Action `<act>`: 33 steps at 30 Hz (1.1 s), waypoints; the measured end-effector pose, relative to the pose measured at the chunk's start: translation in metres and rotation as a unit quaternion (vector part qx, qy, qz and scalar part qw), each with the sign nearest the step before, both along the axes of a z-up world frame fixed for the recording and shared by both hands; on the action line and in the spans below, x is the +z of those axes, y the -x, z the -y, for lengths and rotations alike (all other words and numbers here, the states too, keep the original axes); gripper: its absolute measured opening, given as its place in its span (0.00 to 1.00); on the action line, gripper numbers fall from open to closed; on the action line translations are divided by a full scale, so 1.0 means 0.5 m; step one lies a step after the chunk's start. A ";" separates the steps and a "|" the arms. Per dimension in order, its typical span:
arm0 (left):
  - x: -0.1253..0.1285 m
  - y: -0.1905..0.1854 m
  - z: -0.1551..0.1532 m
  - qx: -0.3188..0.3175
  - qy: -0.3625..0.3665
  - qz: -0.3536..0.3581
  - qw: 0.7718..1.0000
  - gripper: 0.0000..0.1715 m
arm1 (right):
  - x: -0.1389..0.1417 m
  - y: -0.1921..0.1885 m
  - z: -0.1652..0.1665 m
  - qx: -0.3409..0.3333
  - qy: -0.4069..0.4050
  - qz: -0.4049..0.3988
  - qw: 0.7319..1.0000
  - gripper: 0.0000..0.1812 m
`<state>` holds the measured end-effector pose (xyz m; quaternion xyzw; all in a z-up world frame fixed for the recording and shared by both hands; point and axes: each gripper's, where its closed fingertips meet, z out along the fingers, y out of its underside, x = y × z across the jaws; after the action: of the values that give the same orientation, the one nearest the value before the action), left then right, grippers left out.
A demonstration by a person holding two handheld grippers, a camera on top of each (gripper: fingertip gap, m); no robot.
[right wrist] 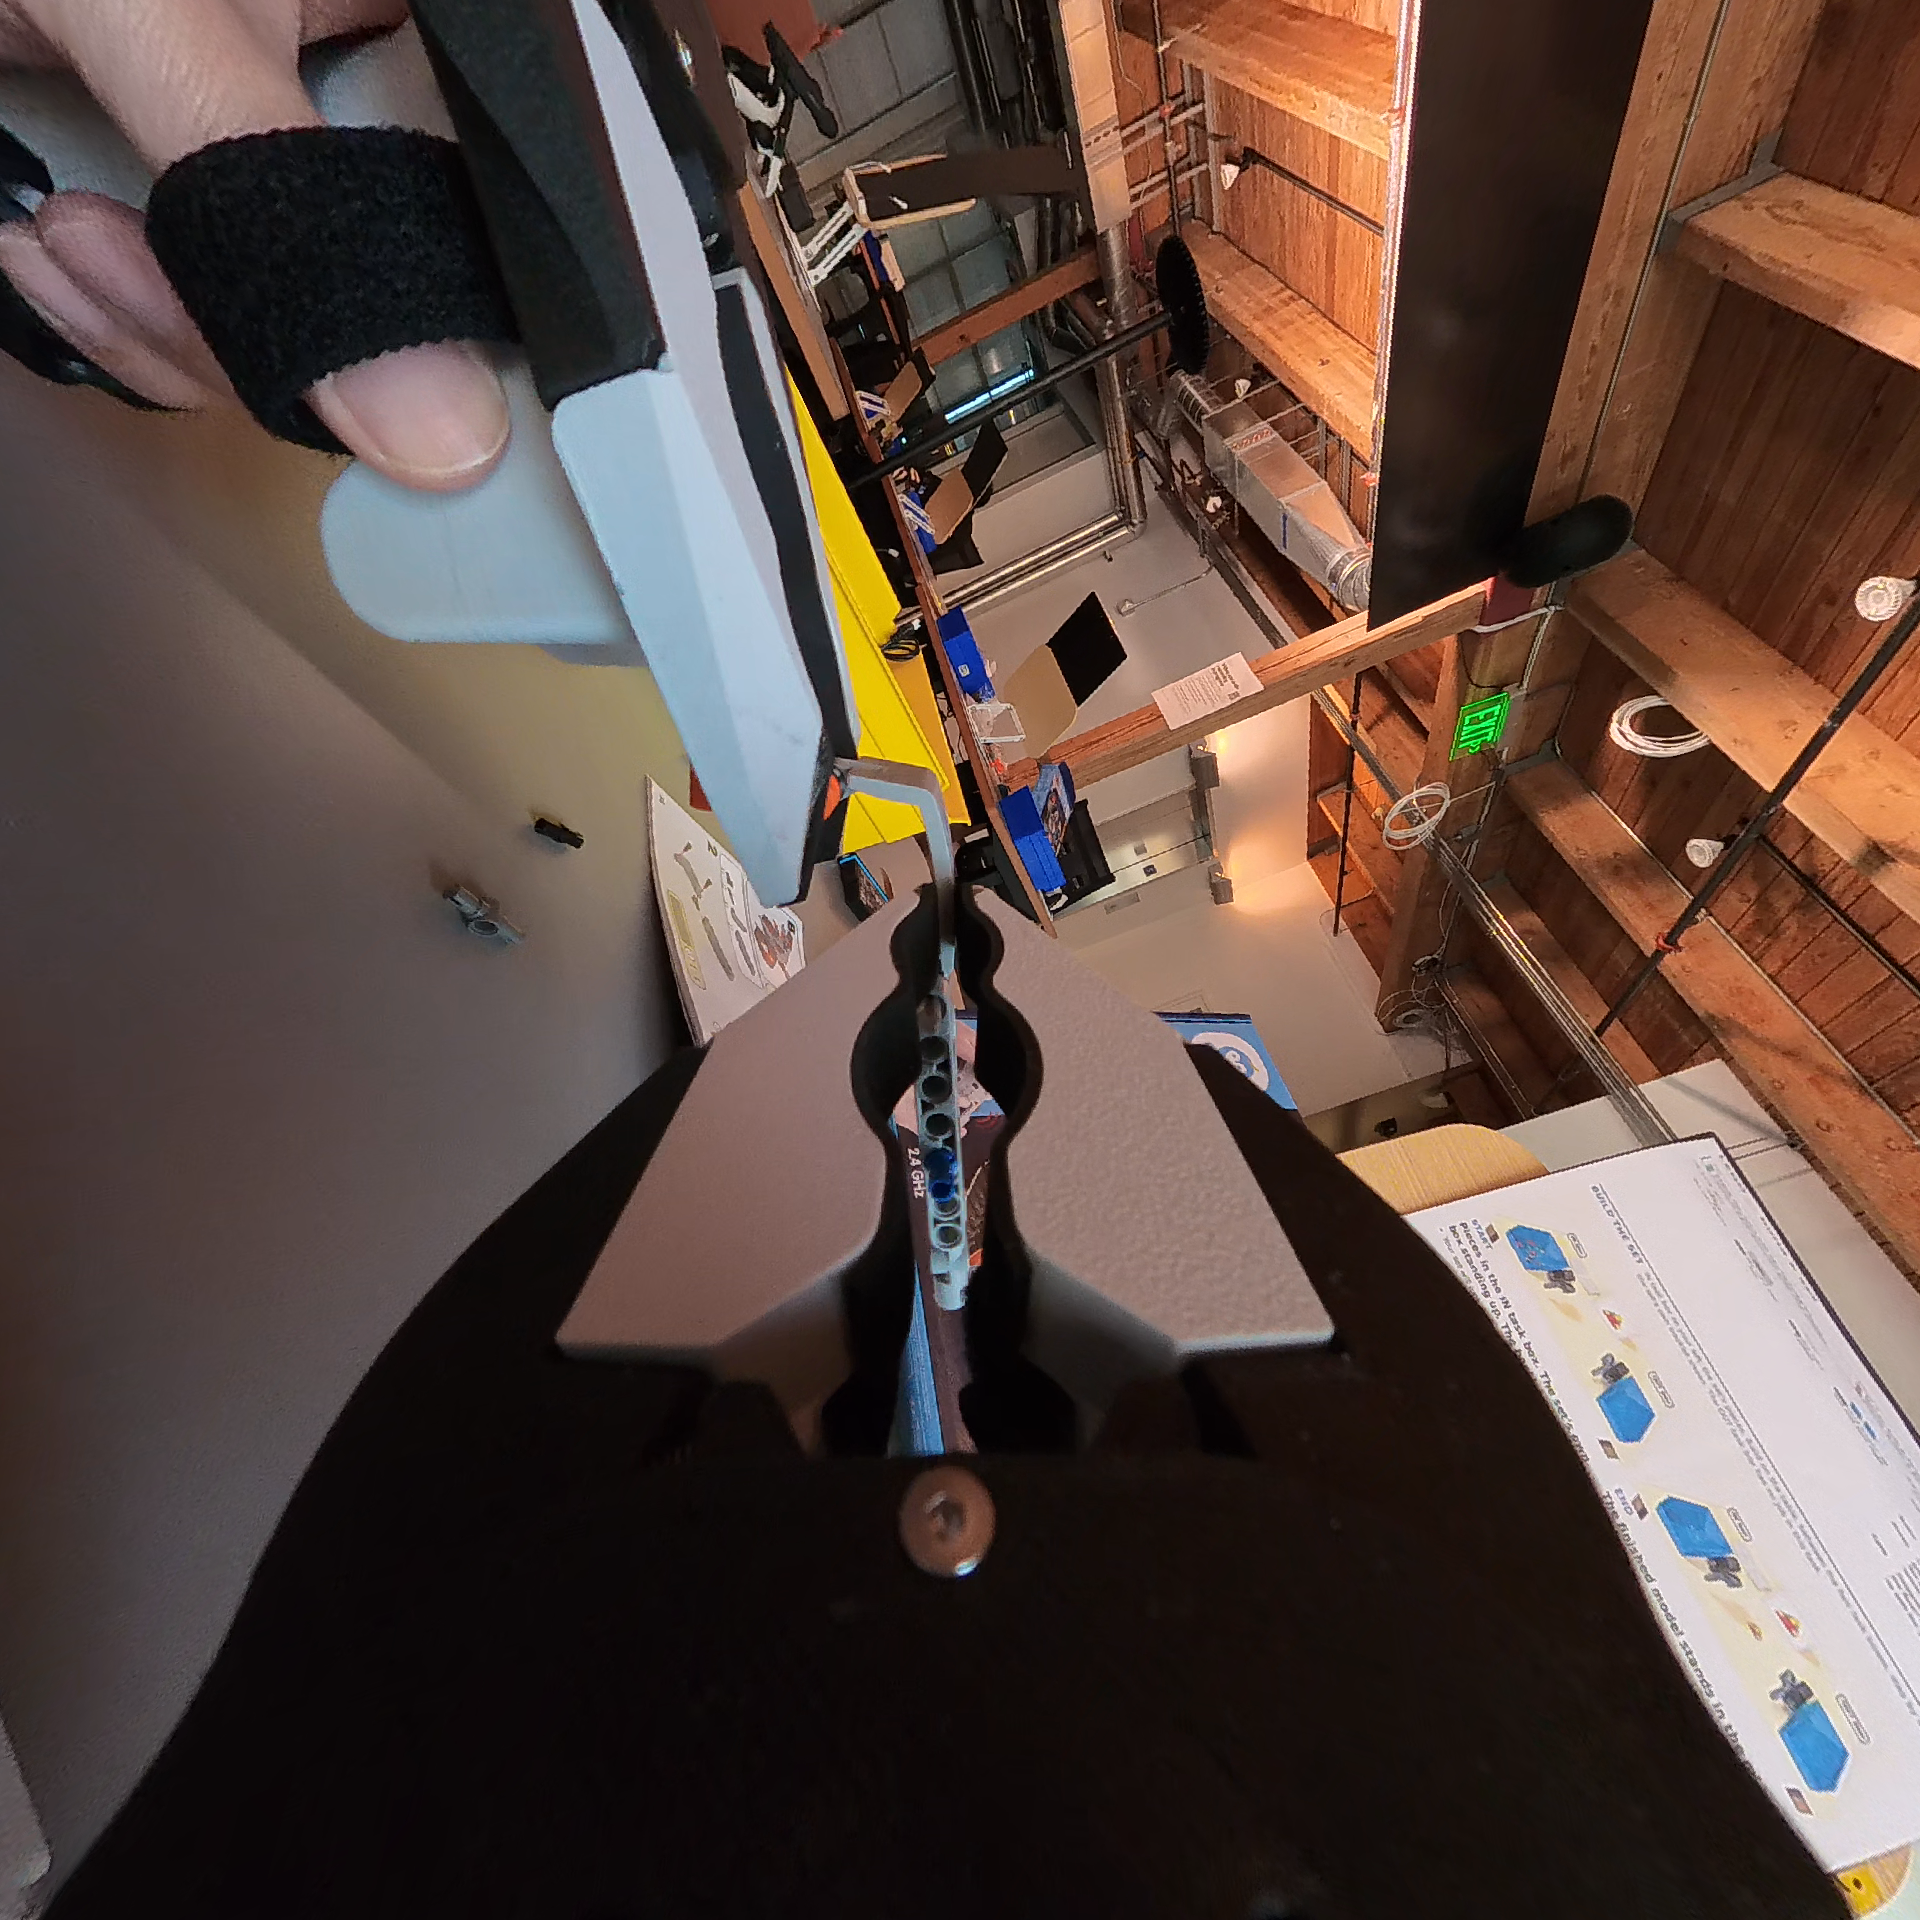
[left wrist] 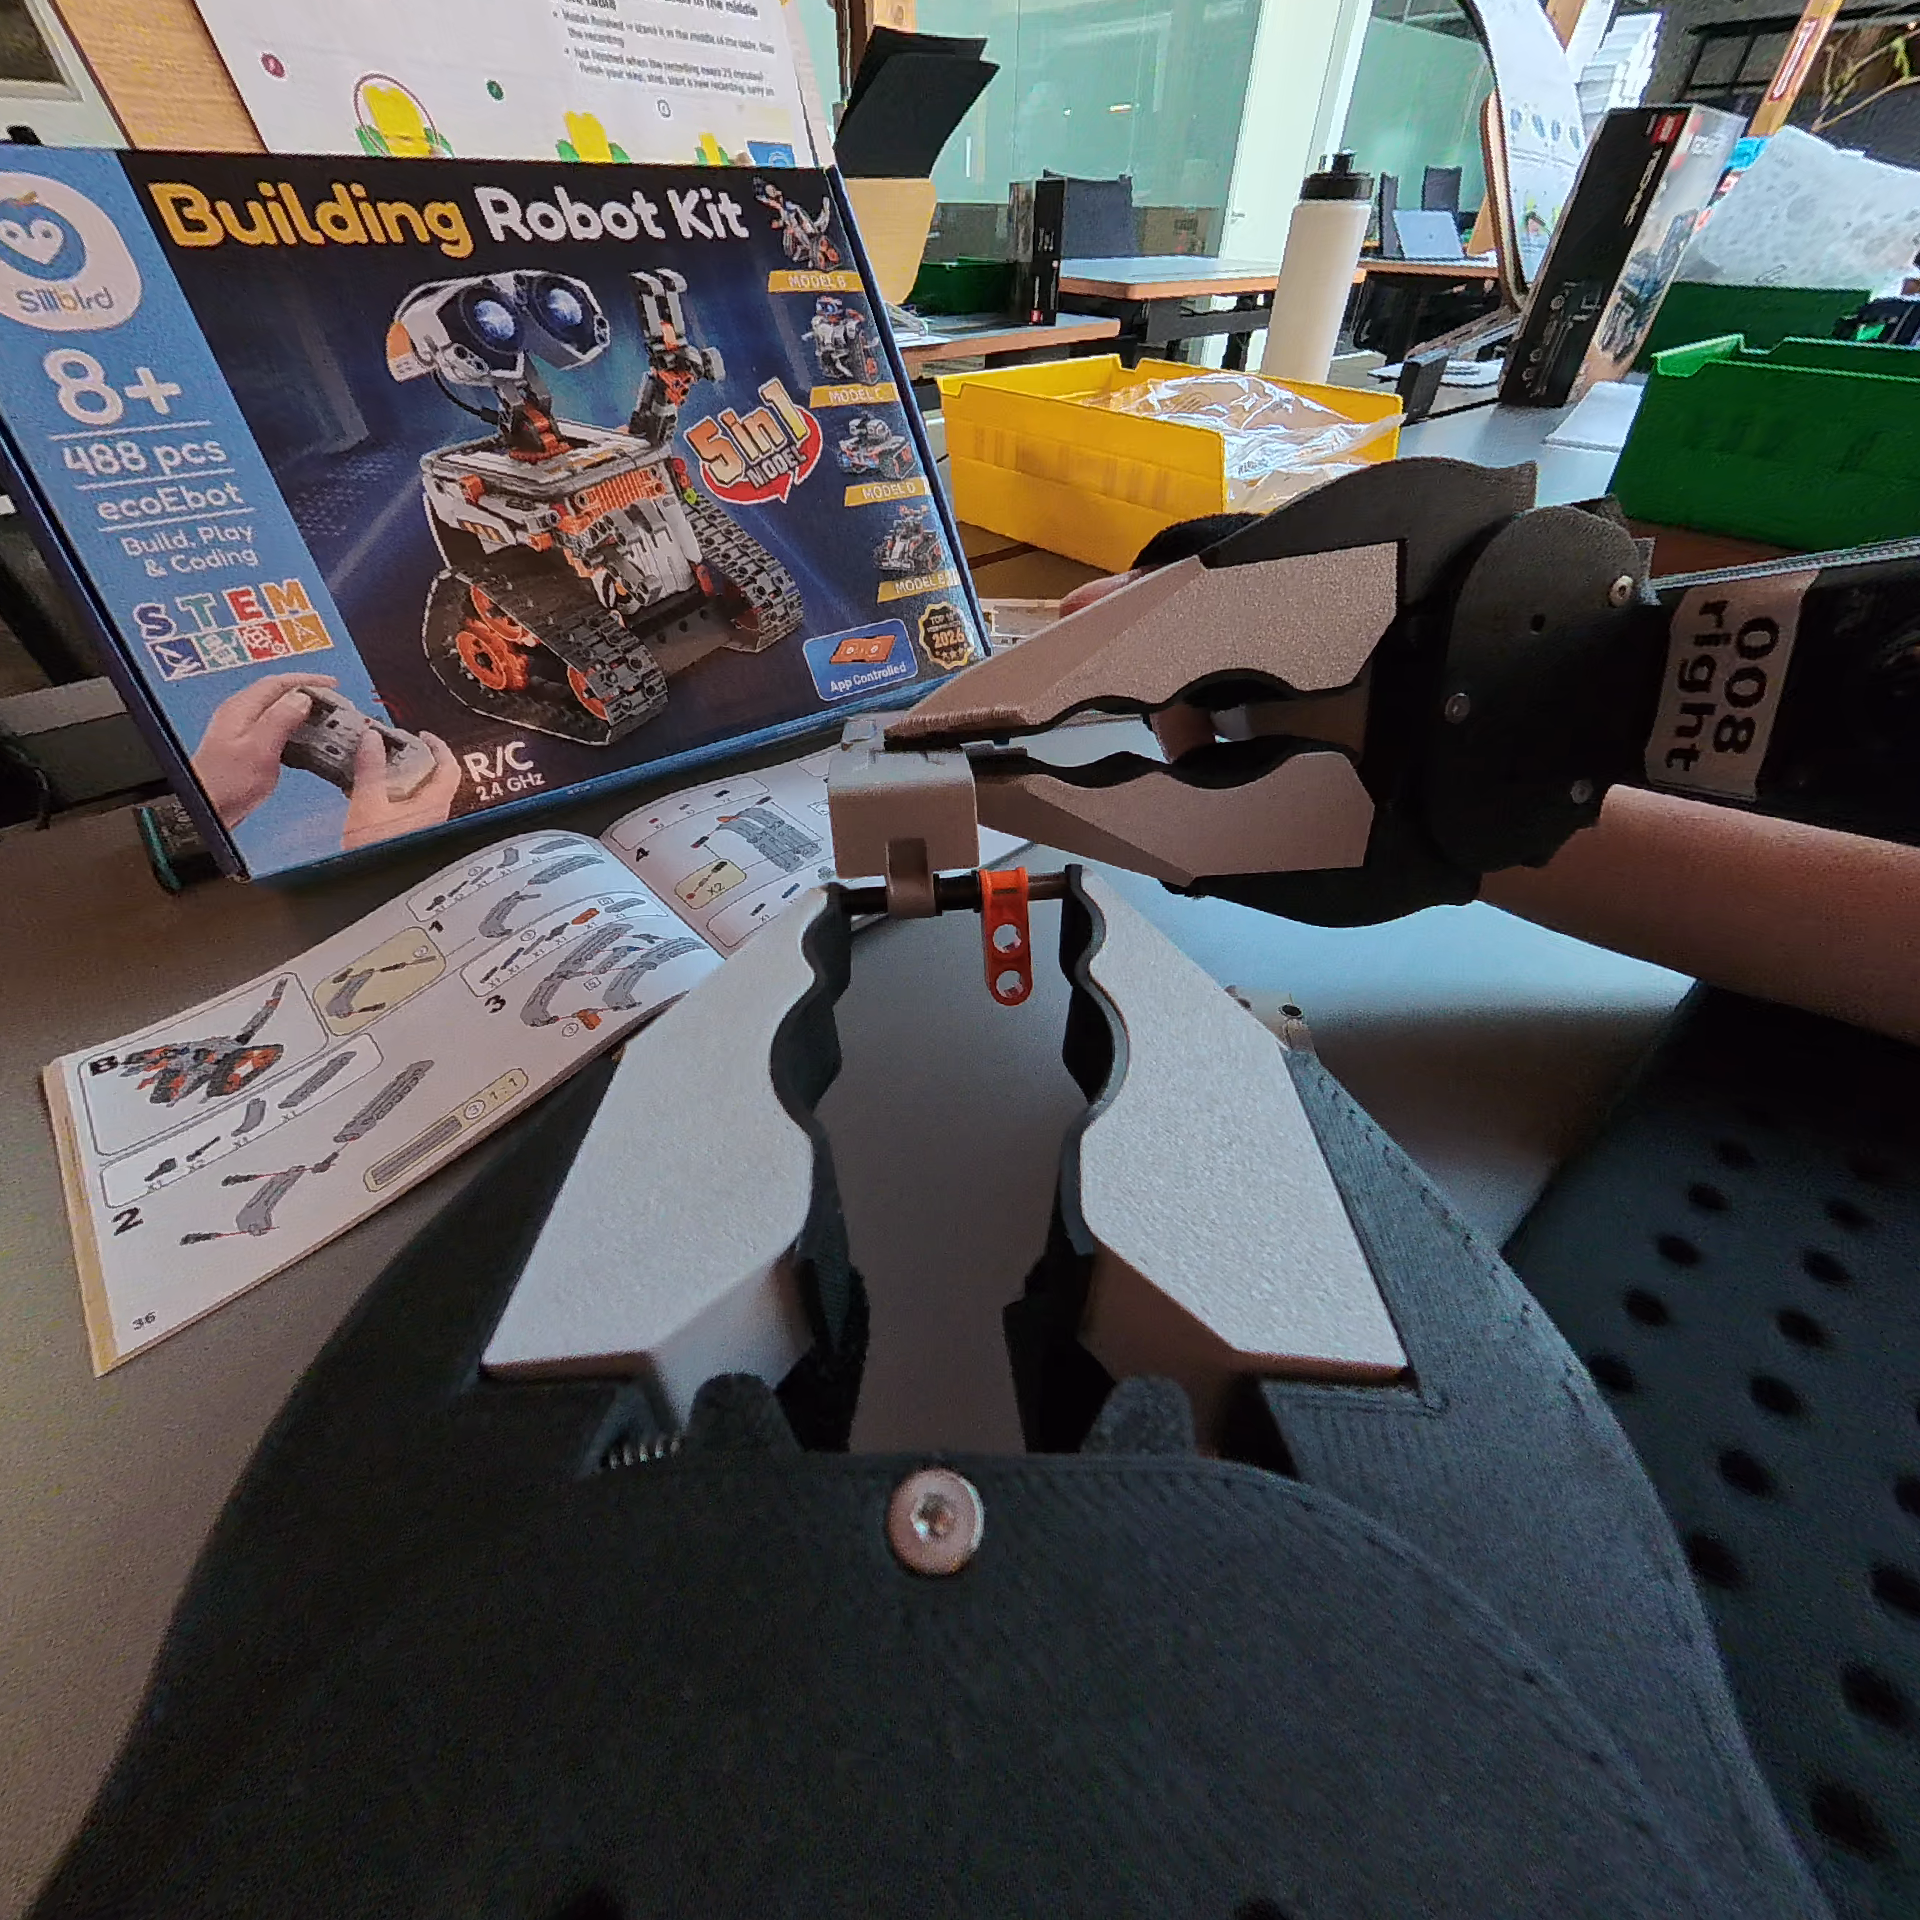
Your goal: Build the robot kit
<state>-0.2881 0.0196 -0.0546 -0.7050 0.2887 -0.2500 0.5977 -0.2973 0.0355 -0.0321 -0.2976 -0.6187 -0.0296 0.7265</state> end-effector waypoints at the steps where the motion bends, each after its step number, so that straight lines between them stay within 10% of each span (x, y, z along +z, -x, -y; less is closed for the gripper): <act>1: -0.001 0.000 0.000 -0.001 0.002 0.000 1.000 0.23 | -0.001 0.000 0.000 0.000 0.000 0.002 1.000 0.00; 11: -0.020 -0.005 0.000 -0.029 0.055 0.048 0.997 0.27 | -0.011 -0.010 -0.018 -0.010 0.030 0.006 0.999 0.00; 16: -0.014 -0.006 0.014 -0.053 0.050 0.058 0.996 0.03 | -0.008 -0.021 -0.027 -0.012 0.048 -0.002 0.999 0.00; 21: -0.028 -0.014 0.018 -0.064 0.052 0.034 0.996 0.02 | -0.018 -0.021 -0.028 -0.013 0.058 0.013 0.998 0.00; 26: -0.030 -0.004 0.004 -0.048 0.069 0.054 0.995 0.27 | -0.030 -0.029 -0.032 -0.023 0.065 0.034 0.997 0.00; 33: -0.004 0.006 0.005 -0.077 0.094 0.147 0.982 0.27 | -0.067 -0.004 -0.001 -0.006 0.056 0.093 0.994 0.00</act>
<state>-0.2911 0.0169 -0.0568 -0.6891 0.2261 -0.4225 0.5436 -0.2951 0.0359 -0.0658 -0.3380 -0.6823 -0.0269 0.6477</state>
